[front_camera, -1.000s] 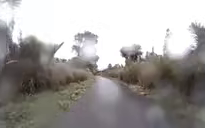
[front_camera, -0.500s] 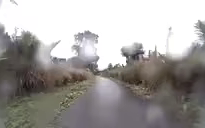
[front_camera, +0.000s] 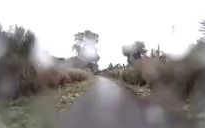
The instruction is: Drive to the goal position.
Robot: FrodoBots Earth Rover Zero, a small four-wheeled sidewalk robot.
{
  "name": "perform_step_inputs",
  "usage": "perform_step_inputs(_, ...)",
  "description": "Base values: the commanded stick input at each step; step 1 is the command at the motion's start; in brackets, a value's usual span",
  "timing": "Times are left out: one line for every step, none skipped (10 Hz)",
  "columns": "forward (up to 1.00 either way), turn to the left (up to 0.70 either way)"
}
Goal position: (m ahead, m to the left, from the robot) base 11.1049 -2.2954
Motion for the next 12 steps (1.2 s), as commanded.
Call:
perform_step_inputs(0.85,0.0)
perform_step_inputs(0.85,0.0)
perform_step_inputs(0.85,0.0)
perform_step_inputs(0.85,0.0)
perform_step_inputs(0.85,0.0)
perform_step_inputs(0.85,0.0)
perform_step_inputs(0.85,0.0)
perform_step_inputs(0.85,0.0)
perform_step_inputs(0.85,0.0)
perform_step_inputs(0.85,0.0)
perform_step_inputs(0.85,0.0)
perform_step_inputs(0.85,0.0)
